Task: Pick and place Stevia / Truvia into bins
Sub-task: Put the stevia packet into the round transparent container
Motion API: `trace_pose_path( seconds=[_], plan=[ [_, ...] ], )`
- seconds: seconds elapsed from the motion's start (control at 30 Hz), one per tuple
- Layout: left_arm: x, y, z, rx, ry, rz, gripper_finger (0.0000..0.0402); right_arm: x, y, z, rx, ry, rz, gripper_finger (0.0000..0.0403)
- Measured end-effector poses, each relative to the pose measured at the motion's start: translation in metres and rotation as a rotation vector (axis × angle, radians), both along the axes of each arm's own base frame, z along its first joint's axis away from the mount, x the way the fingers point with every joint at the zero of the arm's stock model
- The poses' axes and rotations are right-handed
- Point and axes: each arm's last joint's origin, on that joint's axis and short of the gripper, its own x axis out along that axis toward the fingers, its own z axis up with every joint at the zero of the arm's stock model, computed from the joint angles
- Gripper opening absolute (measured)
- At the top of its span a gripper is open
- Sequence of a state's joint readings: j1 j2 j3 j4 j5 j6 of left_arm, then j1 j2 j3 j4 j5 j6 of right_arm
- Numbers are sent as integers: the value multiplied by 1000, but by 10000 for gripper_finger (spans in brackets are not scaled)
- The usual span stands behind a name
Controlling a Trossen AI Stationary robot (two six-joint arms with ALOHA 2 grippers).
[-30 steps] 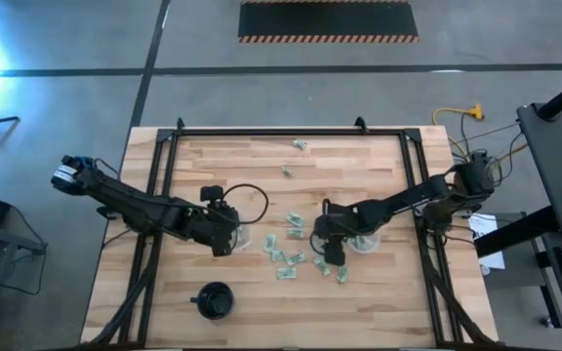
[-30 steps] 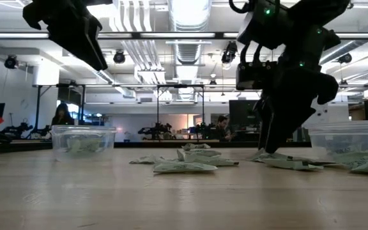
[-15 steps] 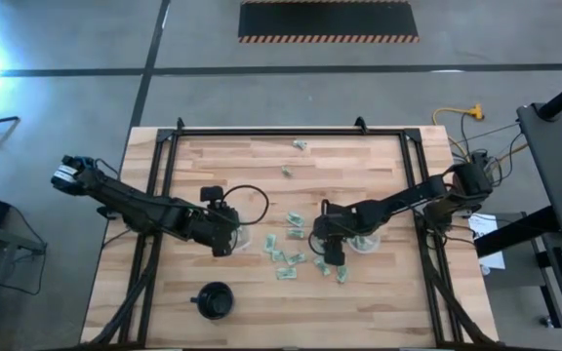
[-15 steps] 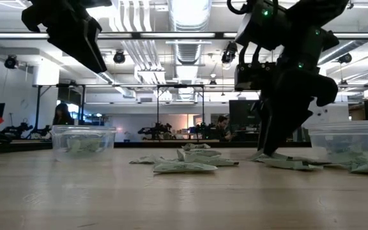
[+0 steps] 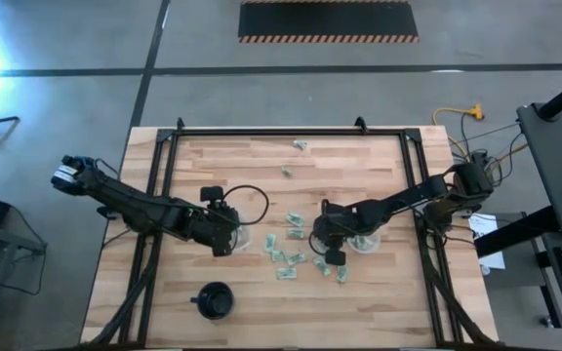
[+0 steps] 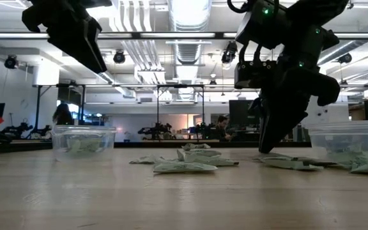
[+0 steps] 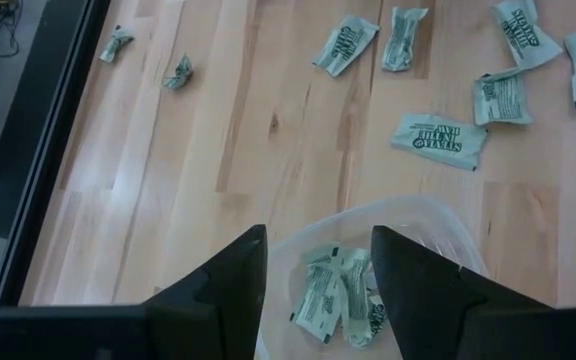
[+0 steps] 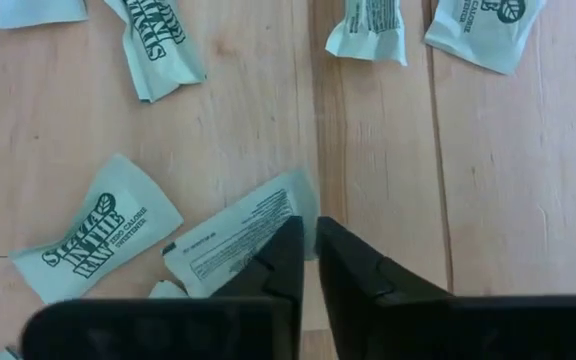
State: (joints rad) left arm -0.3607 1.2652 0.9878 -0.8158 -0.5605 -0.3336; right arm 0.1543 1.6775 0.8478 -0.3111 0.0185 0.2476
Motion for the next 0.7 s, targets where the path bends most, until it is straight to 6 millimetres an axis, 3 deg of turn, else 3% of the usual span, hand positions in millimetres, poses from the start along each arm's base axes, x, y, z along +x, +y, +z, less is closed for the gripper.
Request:
trace_pose_path(
  seconds=[0.5, 0.7],
  plan=[
    [-1, 1, -3, 22, 3, 10, 164, 0, 0, 3, 21, -8, -3, 9],
    [-2, 1, -9, 25, 12, 9, 164, -1, 4, 3, 117, 4, 42, 46]
  ],
)
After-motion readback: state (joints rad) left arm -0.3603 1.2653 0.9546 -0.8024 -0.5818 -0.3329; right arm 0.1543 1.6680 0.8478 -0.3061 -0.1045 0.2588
